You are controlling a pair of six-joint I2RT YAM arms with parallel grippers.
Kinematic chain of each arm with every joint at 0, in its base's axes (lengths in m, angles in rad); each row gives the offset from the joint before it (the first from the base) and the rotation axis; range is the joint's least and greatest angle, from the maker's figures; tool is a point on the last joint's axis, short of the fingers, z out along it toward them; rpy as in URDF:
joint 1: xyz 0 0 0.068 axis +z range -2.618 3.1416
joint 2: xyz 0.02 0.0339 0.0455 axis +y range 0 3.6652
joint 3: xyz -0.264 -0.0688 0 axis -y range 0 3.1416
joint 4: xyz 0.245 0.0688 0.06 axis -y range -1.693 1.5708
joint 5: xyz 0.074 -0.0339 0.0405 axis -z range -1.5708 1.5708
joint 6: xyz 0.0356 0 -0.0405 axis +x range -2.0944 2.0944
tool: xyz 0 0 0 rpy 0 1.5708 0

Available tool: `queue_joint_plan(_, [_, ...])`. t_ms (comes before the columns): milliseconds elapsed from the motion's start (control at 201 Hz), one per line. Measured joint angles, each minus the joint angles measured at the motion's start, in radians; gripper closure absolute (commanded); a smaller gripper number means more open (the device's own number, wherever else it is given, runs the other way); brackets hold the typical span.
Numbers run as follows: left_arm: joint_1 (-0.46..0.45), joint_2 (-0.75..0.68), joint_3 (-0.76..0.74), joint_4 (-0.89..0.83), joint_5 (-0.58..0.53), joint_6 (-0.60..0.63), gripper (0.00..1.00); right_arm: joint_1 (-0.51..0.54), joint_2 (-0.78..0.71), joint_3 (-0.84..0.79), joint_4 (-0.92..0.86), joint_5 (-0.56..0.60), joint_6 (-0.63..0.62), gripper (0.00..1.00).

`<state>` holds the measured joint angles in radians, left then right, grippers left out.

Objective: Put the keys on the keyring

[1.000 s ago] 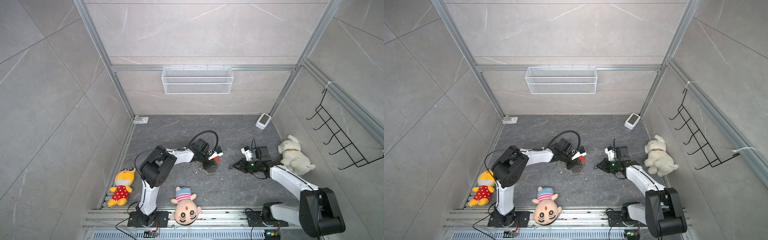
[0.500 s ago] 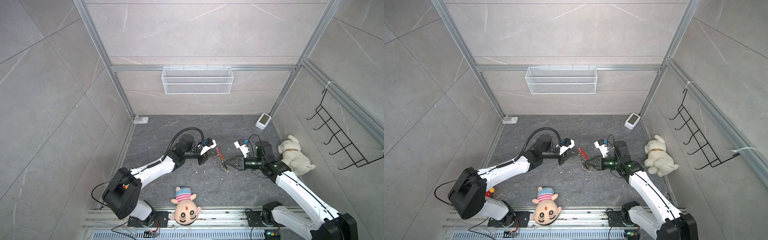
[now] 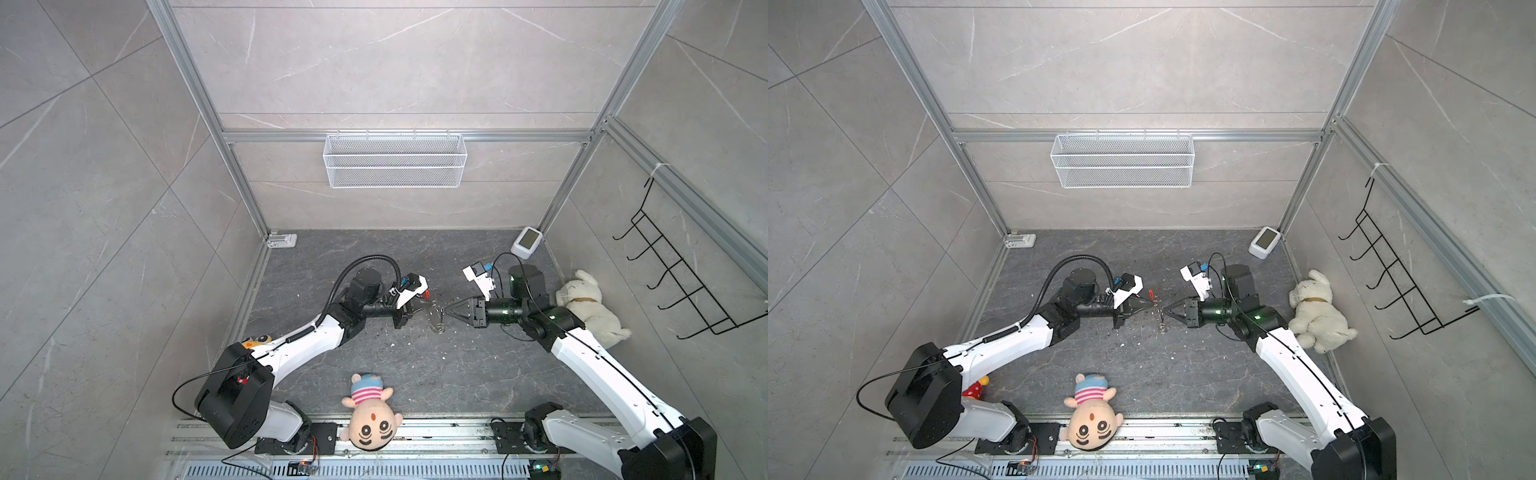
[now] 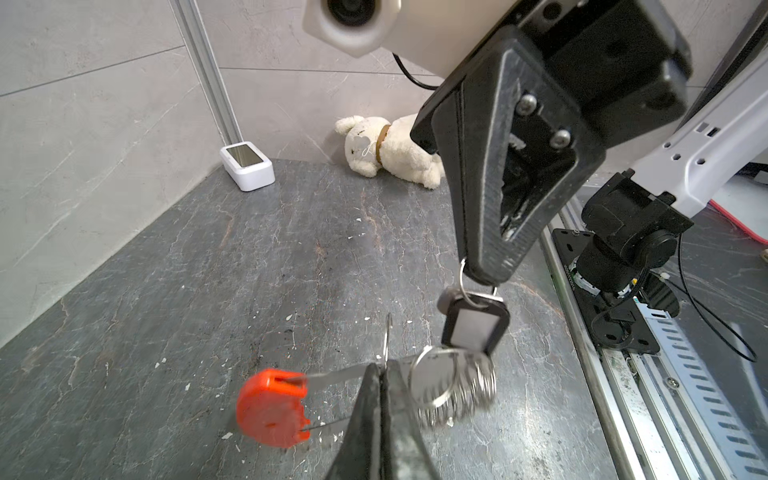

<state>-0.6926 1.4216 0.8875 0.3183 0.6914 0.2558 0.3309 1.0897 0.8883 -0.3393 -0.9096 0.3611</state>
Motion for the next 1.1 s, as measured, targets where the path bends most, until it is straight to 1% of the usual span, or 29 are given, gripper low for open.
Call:
queue_joint_plan(100, [0.000,0.000,0.000,0.004,-0.001,-0.020,1.00,0.000,0.004,0.000,-0.005,0.006,0.000,1.00])
queue_joint_plan(174, [0.000,0.000,0.000,0.002,-0.007,-0.029,1.00,0.000,0.004,0.002,-0.030,0.050,-0.009,1.00])
queue_joint_plan(294, [0.004,0.000,0.000,-0.027,-0.029,-0.034,1.00,-0.004,0.002,-0.005,-0.088,0.195,-0.015,1.00])
queue_joint_plan(423, [0.008,-0.012,-0.006,-0.074,-0.059,-0.032,1.00,-0.034,-0.024,-0.072,-0.163,0.384,-0.013,1.00])
queue_joint_plan(503, [0.010,-0.032,-0.021,-0.093,-0.071,-0.032,1.00,-0.040,-0.019,-0.109,-0.213,0.456,-0.013,1.00])
queue_joint_plan(568, [0.012,-0.046,-0.034,-0.096,-0.079,-0.032,1.00,-0.040,-0.003,-0.137,-0.232,0.489,-0.010,1.00])
queue_joint_plan(737, [0.012,-0.051,-0.039,-0.108,-0.079,-0.034,1.00,-0.040,0.120,-0.200,-0.239,0.562,0.005,1.00])
queue_joint_plan(962, [0.012,-0.051,-0.042,-0.100,-0.064,-0.054,1.00,-0.040,0.349,-0.156,-0.203,0.637,0.009,1.00])
queue_joint_plan(1001, [0.012,-0.051,-0.045,-0.092,-0.060,-0.063,1.00,-0.040,0.375,-0.146,-0.184,0.643,0.009,0.93])
queue_joint_plan(1051, [0.012,-0.051,-0.049,-0.085,-0.057,-0.071,1.00,-0.040,0.391,-0.135,-0.164,0.645,0.008,0.87])
queue_joint_plan(1096, [0.012,-0.050,-0.050,-0.078,-0.053,-0.081,1.00,-0.040,0.393,-0.126,-0.149,0.645,0.008,0.77])
